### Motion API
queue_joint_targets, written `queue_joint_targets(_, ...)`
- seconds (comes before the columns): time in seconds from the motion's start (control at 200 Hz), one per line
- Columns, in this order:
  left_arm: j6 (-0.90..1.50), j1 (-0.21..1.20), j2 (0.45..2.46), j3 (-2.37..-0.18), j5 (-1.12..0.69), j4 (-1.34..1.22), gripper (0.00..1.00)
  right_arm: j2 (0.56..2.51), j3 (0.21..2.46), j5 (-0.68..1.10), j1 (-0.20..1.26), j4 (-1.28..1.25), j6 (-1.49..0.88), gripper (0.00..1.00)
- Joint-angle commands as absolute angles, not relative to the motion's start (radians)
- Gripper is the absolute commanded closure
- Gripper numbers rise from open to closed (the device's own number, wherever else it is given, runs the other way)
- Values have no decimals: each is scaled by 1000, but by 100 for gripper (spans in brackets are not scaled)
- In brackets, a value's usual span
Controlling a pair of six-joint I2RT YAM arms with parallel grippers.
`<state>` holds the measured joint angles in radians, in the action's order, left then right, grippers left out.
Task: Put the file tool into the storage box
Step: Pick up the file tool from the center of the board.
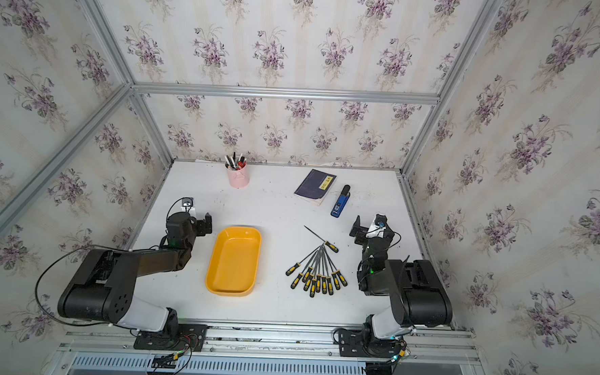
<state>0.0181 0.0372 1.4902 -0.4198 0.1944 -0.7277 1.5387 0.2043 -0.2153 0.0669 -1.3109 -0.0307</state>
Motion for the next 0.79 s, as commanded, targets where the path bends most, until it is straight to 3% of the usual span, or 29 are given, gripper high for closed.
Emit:
queue_joint_targets(0.0, 11, 37, 1489, -426, 201, -726, 0, 1537, 209, -210, 67, -1324, -38, 0)
queue_joint_targets(0.385, 9, 37, 1478, -435, 206, -713, 0, 1516, 201, -201, 68, -1324, -27, 0)
queue_joint_targets(0.55, 26, 48, 1266, -502, 258, -448, 0, 1251, 362, -281, 69, -772, -95, 0)
queue_joint_targets(0.654, 67, 49, 1100, -561, 257, -246, 0, 1151, 543, -182, 69, -369, -138, 1)
queue_joint_targets(0.789, 238, 57, 1027, -818, 283, 261, 0, 1178, 771, 5, 79, -12, -184, 5)
